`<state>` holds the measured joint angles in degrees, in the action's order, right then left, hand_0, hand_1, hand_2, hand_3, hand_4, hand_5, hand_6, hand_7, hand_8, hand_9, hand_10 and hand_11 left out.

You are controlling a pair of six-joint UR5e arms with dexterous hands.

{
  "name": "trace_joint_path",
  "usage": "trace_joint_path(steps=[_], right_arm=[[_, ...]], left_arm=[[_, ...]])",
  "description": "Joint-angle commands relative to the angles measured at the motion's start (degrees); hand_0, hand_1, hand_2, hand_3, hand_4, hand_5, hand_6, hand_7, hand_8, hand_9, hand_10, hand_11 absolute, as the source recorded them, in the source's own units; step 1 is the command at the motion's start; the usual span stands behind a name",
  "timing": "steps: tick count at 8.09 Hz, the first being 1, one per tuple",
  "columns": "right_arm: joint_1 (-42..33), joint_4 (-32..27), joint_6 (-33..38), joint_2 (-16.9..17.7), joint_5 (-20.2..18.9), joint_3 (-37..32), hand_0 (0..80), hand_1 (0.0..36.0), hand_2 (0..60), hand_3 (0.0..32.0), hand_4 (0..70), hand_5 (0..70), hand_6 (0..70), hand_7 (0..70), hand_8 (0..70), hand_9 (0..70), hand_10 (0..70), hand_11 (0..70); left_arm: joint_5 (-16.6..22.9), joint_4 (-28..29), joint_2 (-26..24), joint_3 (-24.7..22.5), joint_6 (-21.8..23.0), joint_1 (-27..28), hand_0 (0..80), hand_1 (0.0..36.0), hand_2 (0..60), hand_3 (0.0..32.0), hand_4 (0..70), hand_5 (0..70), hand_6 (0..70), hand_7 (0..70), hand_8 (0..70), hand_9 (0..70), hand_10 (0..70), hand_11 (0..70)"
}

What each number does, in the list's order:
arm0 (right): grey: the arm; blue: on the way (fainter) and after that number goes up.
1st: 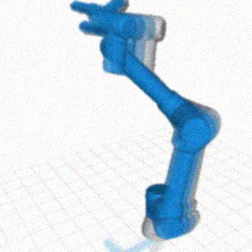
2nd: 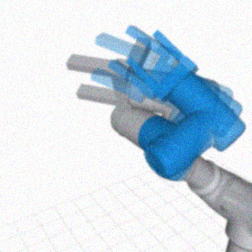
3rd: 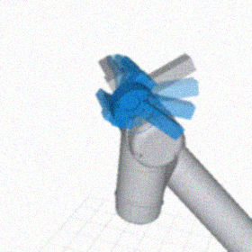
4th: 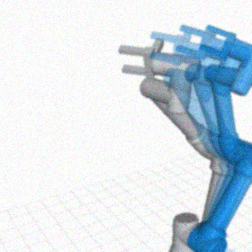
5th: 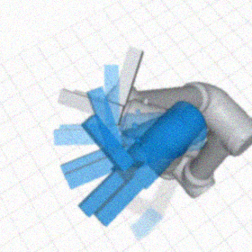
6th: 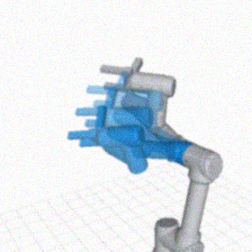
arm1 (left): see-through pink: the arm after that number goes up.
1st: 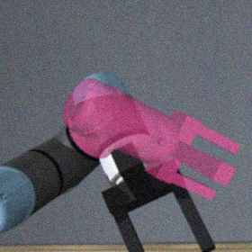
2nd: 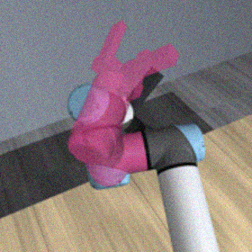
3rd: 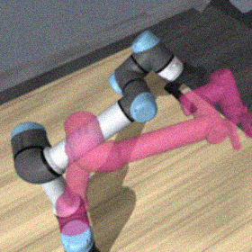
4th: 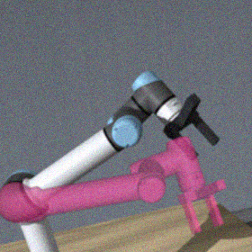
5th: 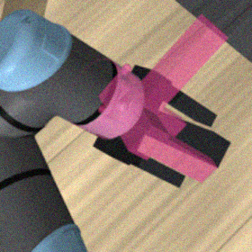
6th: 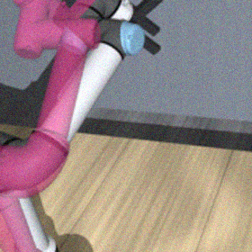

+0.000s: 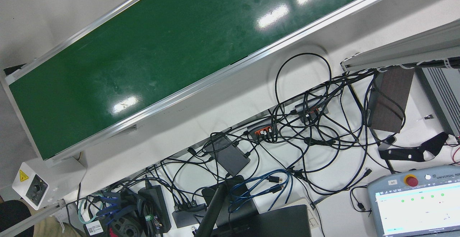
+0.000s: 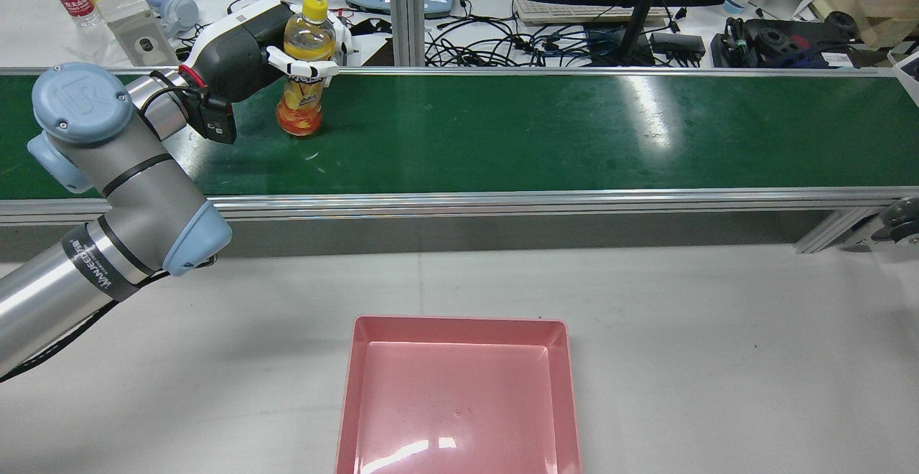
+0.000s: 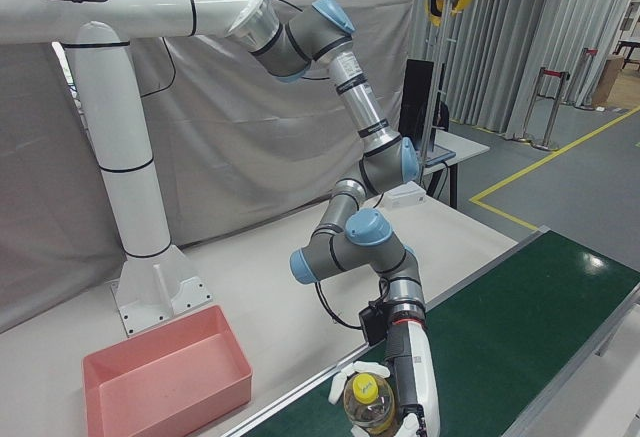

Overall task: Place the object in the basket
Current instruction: 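Lift the bottle off the belt and carry it over the pink tray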

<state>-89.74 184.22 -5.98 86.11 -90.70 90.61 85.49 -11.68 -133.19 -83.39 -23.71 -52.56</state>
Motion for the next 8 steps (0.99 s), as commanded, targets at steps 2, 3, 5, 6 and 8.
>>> trace_joint_path(steps=[2, 3, 5, 6, 8], right_arm=[[0.00, 0.00, 0.09, -0.06, 0.00, 0.09, 0.0, 0.0, 0.0, 0.0, 0.0, 0.0, 0.0, 0.0, 0.0, 0.0, 0.0, 0.0], [0.00, 0.00, 0.00, 0.03, 0.00, 0.09, 0.0, 0.0, 0.0, 0.0, 0.0, 0.0, 0.0, 0.0, 0.0, 0.0, 0.0, 0.0], [0.00, 0.00, 0.09, 0.03, 0.00, 0.18, 0.0, 0.0, 0.0, 0.0, 0.0, 0.0, 0.0, 0.0, 0.0, 0.0, 0.0, 0.0], [0.00, 0.00, 0.09, 0.03, 0.00, 0.09, 0.0, 0.0, 0.0, 0.0, 0.0, 0.0, 0.0, 0.0, 0.0, 0.0, 0.0, 0.0], [0.00, 0.00, 0.00, 0.03, 0.00, 0.18, 0.0, 0.0, 0.0, 0.0, 0.0, 0.0, 0.0, 0.0, 0.0, 0.0, 0.0, 0.0]], left_arm=[[-0.06, -2.38, -1.63, -5.80, -0.02, 2.62, 50.5, 21.8, 60.0, 0.0, 70.0, 70.0, 70.0, 70.0, 70.0, 70.0, 70.0, 70.0], [-0.06, -2.38, -1.72, -7.21, -0.02, 5.60, 50.4, 21.2, 60.0, 0.0, 70.0, 70.0, 70.0, 70.0, 70.0, 70.0, 70.0, 70.0], [-0.15, -2.38, -1.63, -10.63, -0.02, 10.26, 50.0, 19.7, 60.0, 0.0, 70.0, 70.0, 67.8, 70.0, 68.6, 70.0, 70.0, 70.0], [-0.15, -2.29, -1.37, -13.09, -0.02, 12.37, 49.8, 19.2, 60.0, 0.0, 70.0, 70.0, 66.3, 70.0, 67.9, 70.0, 70.0, 70.0], [-0.15, -1.77, -1.19, -15.39, -2.02, 18.69, 49.7, 18.4, 60.0, 0.0, 70.0, 70.0, 62.8, 70.0, 65.6, 70.0, 70.0, 70.0]])
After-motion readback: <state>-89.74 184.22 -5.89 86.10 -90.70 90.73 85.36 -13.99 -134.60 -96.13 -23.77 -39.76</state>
